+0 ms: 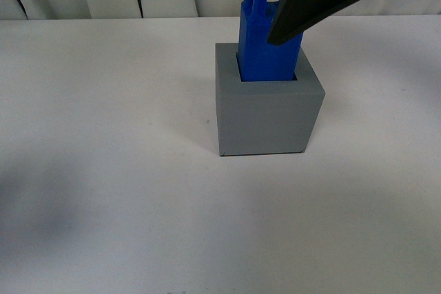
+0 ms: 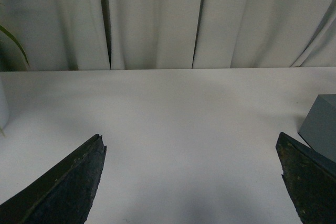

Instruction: Insert blue part into gray base

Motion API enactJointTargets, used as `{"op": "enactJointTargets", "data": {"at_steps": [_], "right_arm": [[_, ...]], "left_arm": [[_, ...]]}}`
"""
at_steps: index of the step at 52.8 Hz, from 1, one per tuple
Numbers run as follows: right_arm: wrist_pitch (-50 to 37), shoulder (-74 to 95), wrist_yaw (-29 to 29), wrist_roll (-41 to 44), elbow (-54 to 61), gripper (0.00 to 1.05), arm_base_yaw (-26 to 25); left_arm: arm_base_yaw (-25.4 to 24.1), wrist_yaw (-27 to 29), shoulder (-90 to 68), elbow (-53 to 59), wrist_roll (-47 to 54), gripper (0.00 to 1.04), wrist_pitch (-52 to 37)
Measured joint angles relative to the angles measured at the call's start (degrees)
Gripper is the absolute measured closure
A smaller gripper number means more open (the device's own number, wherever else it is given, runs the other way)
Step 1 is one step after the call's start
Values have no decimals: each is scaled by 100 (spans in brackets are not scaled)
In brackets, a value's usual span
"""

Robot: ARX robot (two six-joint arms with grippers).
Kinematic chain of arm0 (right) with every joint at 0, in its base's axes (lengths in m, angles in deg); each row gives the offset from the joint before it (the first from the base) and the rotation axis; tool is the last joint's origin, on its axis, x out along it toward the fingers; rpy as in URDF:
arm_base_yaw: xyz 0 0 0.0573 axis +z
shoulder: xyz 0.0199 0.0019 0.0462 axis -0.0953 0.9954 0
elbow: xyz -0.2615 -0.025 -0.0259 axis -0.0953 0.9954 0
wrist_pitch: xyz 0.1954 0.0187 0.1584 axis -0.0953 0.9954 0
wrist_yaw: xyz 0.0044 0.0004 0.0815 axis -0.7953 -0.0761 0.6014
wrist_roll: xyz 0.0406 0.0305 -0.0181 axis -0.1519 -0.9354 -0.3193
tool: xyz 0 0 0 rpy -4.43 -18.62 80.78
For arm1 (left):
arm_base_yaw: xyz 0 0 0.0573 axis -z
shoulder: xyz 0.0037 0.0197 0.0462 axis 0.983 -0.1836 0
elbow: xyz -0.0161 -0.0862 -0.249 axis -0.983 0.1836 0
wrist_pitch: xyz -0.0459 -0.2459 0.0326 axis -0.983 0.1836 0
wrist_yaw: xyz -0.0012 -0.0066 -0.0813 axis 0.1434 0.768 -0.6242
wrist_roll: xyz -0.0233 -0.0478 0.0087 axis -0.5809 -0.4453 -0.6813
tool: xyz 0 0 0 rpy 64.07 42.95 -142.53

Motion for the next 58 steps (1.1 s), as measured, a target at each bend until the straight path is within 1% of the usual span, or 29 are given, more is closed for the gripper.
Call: {"op": "enactJointTargets", "data": {"at_steps": [3, 7, 14, 21, 23, 25, 28, 30, 33, 35, 42, 50, 52, 53, 54, 55, 56, 57, 58], "right_arm": [[-17, -107, 33, 11, 0, 7, -83], [-13, -354, 225, 42, 13, 7, -332], [-269, -837, 680, 105, 466, 7, -846], [-485, -1102, 1049, 144, 855, 7, -1185], [-704, -1215, 1172, 131, 1049, 7, -1298], [-1150, -1392, 1322, -7, 1355, 7, -1434], [-2162, -1779, 1731, -417, 2057, 7, -1641], [-2605, -1941, 1873, -669, 2371, 7, -1707], [-3152, -2122, 1926, -931, 2739, 7, -1766], [-3298, -2175, 1932, -1032, 2835, 7, -1786], [-3379, -2194, 1954, -1266, 2927, 7, -1794], [-3383, -2197, 1980, -1307, 2931, 7, -1784], [-3764, -2282, 1626, -1519, 3106, 9, -1718], [-4389, -2409, 1091, -1906, 3412, 13, -1657], [-4715, -2483, 785, -1987, 3582, 14, -1628], [-5359, -2623, 304, -2361, 3926, 18, -1591], [-5696, -2695, -166, -2671, 4116, 20, -1578], [-6339, -2833, -699, -3088, 4483, 23, -1552], [-6653, -2896, -922, -3296, 4662, 25, -1543]], "left_arm": [[0, 0, 0, 0, -2, 6, 0], [0, 0, 0, 0, -2, 6, 0], [0, 0, 0, 0, -2, 6, 0], [0, 0, 0, 0, -2, 6, 0], [0, 0, 0, 0, 0, 6, 0], [0, 0, 0, 0, -2, 6, 0], [0, 0, 0, 0, -2, 6, 0], [0, 0, 0, 0, -2, 6, 0], [0, 2, 0, 0, -2, 6, 0], [0, 0, 0, 0, 0, 6, 0], [0, 0, 0, 0, 0, 6, 0], [0, 0, 0, 0, 0, 6, 0], [0, 0, 0, 0, 0, 6, 0], [0, 0, 0, 0, 0, 6, 0], [0, 0, 0, 0, -2, 6, 0], [0, 0, 0, 0, -2, 6, 0], [0, 2, 0, 0, 0, 6, 0], [0, -2, -2, 0, -2, 6, 0], [0, -11, -2, 0, 0, 6, 0]]}}
